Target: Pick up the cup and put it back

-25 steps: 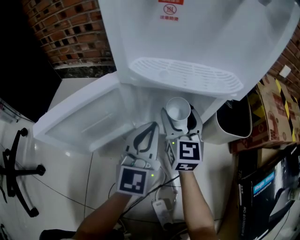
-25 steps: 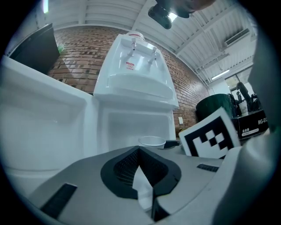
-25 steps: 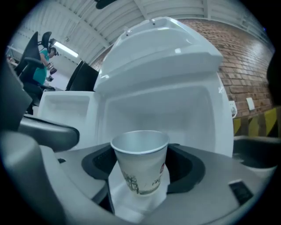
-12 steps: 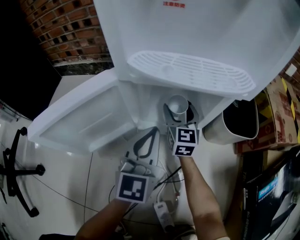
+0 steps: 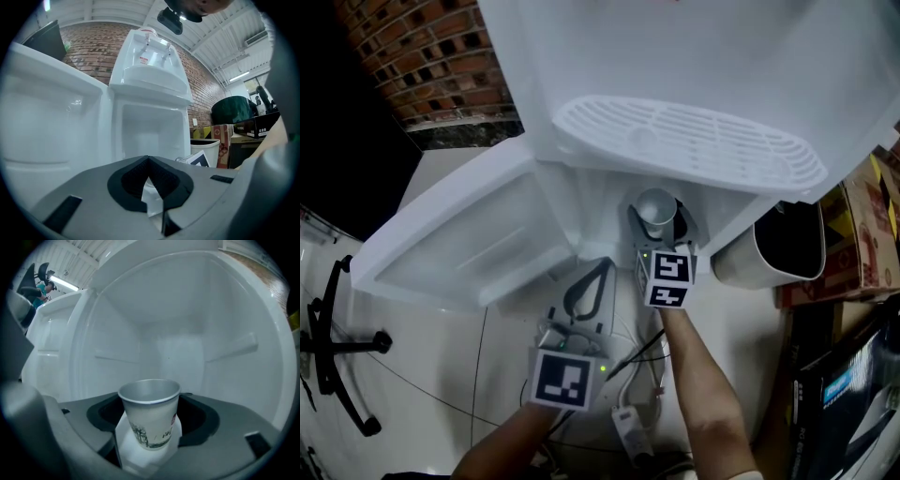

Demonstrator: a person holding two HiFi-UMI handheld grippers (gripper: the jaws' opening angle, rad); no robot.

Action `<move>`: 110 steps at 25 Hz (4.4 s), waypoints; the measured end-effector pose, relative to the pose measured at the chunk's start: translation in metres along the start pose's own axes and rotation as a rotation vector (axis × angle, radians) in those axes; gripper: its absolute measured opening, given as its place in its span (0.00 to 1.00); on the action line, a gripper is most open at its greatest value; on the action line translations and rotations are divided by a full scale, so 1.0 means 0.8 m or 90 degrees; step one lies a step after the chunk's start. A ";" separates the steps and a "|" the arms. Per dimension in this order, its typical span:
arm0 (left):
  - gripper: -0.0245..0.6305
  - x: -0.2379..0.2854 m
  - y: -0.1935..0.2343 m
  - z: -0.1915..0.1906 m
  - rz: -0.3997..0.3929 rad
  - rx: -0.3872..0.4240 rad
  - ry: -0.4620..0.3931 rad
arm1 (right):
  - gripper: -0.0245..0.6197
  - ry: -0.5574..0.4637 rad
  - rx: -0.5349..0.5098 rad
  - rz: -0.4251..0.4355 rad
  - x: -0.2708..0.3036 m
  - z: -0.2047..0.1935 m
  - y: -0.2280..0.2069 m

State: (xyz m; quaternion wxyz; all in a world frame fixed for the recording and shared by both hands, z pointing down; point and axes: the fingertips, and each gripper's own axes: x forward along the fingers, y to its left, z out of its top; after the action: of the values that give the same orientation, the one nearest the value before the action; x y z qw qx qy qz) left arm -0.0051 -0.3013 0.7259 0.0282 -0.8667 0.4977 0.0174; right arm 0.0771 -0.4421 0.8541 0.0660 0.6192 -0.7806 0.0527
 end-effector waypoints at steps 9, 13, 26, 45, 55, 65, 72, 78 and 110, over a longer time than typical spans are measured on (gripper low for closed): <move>0.04 -0.001 0.004 -0.005 0.000 0.002 0.003 | 0.68 0.014 0.010 0.002 0.001 -0.015 -0.001; 0.04 0.001 0.001 -0.004 -0.003 0.001 0.004 | 0.68 0.010 -0.001 0.002 -0.013 -0.008 -0.003; 0.04 0.023 -0.013 0.041 -0.025 -0.022 -0.046 | 0.32 -0.062 -0.036 0.013 -0.118 0.096 0.034; 0.04 -0.035 -0.026 0.309 -0.015 0.000 -0.008 | 0.05 -0.076 -0.019 0.026 -0.285 0.391 0.096; 0.04 -0.059 -0.039 0.525 -0.032 0.069 0.020 | 0.05 -0.073 -0.028 0.023 -0.366 0.603 0.109; 0.04 -0.069 -0.074 0.763 -0.021 0.058 -0.017 | 0.05 -0.084 -0.007 0.063 -0.449 0.825 0.100; 0.04 -0.087 -0.097 0.878 0.010 0.056 -0.045 | 0.05 -0.094 -0.012 0.091 -0.506 0.923 0.095; 0.04 -0.122 -0.123 0.927 0.023 0.039 -0.069 | 0.05 -0.101 -0.030 0.113 -0.561 0.968 0.105; 0.04 -0.504 -0.198 1.015 -0.077 0.000 -0.078 | 0.04 -0.090 -0.031 0.061 -0.916 0.968 0.323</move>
State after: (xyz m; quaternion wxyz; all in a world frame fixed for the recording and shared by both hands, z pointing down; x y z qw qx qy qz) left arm -0.0735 0.1796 -0.0555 0.0600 -0.8926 0.4416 0.0686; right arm -0.0397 0.1932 -0.0325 0.0231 0.5819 -0.8129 -0.0072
